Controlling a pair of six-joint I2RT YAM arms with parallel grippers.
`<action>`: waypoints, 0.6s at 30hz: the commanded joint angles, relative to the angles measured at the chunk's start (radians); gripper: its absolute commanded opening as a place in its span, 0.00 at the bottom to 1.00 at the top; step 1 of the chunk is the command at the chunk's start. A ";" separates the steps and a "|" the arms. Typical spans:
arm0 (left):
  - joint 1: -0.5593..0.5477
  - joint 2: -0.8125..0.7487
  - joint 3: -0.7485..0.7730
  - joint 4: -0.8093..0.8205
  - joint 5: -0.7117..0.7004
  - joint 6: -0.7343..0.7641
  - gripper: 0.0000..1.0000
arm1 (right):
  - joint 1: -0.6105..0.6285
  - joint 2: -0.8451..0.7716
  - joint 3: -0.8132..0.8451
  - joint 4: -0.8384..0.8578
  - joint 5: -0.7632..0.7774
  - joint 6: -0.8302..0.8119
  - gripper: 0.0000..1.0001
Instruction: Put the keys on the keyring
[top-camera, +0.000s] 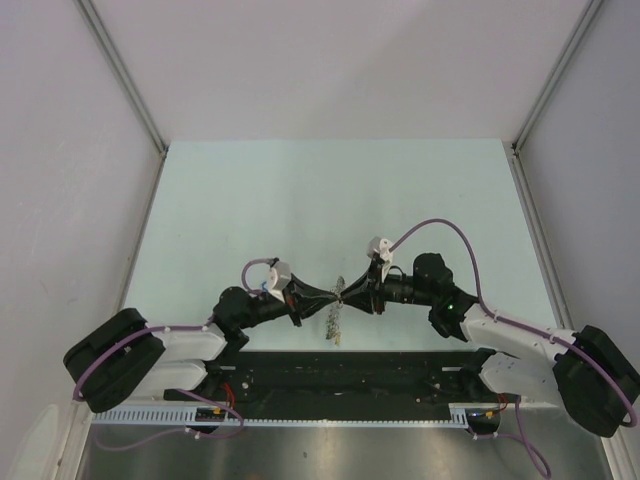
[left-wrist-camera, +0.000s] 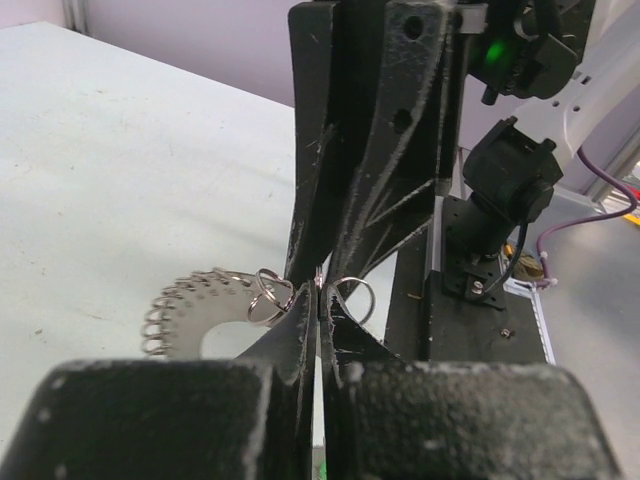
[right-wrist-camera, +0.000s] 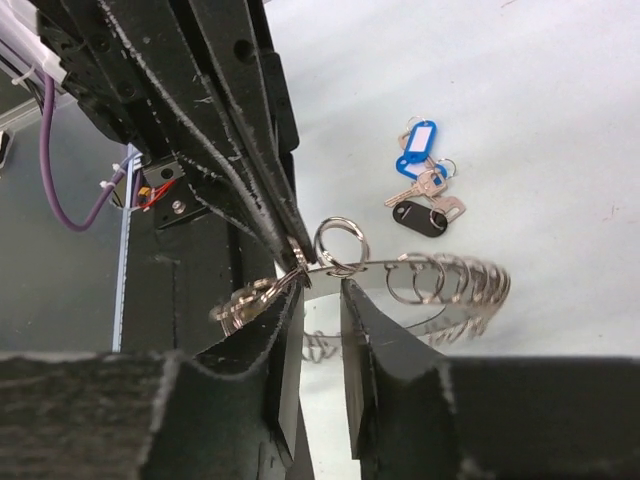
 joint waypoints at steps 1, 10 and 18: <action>0.004 0.003 0.031 0.271 0.035 -0.027 0.00 | -0.008 0.010 0.045 0.074 -0.015 -0.012 0.21; 0.004 0.049 0.039 0.331 0.066 -0.061 0.00 | -0.020 0.019 0.056 0.111 -0.074 -0.018 0.17; 0.004 0.052 0.041 0.334 0.064 -0.058 0.01 | -0.021 0.020 0.069 0.076 -0.108 -0.047 0.00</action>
